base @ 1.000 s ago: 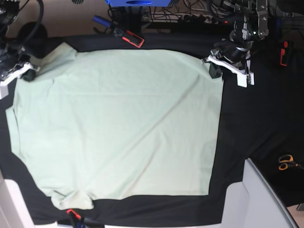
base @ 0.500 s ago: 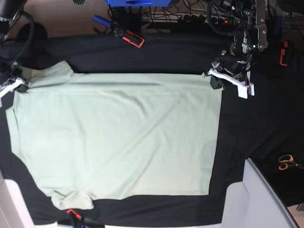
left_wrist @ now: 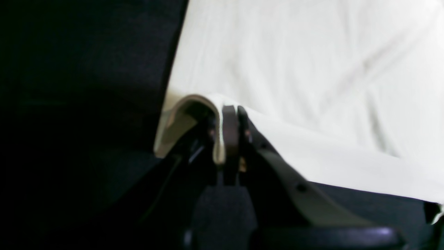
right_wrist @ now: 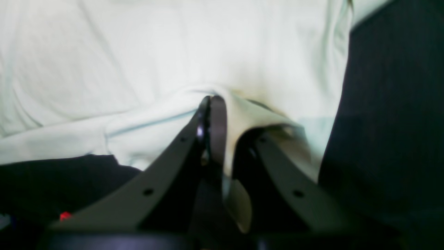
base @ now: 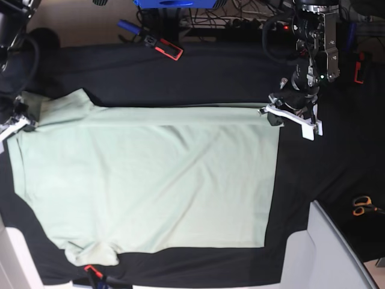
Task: Fold the T-shirt properly
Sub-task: 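Drag the shirt's shoulder edge toward the hem with both grippers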
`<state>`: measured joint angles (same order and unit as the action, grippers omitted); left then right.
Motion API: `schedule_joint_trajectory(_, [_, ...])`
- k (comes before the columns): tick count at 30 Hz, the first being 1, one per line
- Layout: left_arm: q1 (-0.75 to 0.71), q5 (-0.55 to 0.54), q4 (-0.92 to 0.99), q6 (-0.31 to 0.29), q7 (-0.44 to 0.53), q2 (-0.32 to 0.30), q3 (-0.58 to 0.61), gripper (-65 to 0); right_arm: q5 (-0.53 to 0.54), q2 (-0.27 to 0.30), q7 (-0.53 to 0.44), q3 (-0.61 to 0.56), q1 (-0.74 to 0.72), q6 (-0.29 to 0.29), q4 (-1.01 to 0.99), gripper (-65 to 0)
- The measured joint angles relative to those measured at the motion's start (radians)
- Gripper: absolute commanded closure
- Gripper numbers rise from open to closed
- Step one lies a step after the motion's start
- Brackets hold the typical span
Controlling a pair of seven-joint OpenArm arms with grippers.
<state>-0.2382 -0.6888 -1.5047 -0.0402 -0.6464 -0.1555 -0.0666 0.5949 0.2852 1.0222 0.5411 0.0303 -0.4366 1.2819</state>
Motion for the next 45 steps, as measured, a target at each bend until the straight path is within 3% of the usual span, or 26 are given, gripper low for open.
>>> schedule_joint_trajectory(6, [0.021,0.003,0.002,0.005,0.001,0.000,0.001,0.0,0.000,0.010,-0.048,-0.040,-0.018,0.000,-0.051,-0.1])
schedule_joint_trajectory(11, [0.078,0.003,0.040,0.006,-0.071,0.002,0.001,0.0,-0.003,0.013,-0.053,-0.082,-0.069,0.000,-0.083,-0.1])
schedule_joint_trajectory(19, [0.126,0.003,0.061,0.006,-0.069,0.000,0.001,0.0,-0.008,0.014,-0.056,-0.094,-0.120,-0.001,-0.092,-0.1])
schedule_joint_trajectory(24, [0.156,0.003,0.124,0.006,-0.070,0.000,0.001,0.0,-0.131,0.010,-0.085,-0.103,-0.171,-0.008,-0.143,-0.1])
schedule_joint_trajectory(42, [0.259,0.005,0.238,0.006,-0.071,-0.017,0.002,0.0,-0.142,0.013,-0.153,-0.103,-0.251,-0.008,-0.215,-0.1])
schedule_joint_trajectory(45, [0.277,0.066,0.257,0.005,-0.071,-0.019,0.002,0.0,-0.140,0.013,-0.156,-0.103,-0.272,-0.009,-0.227,-0.1])
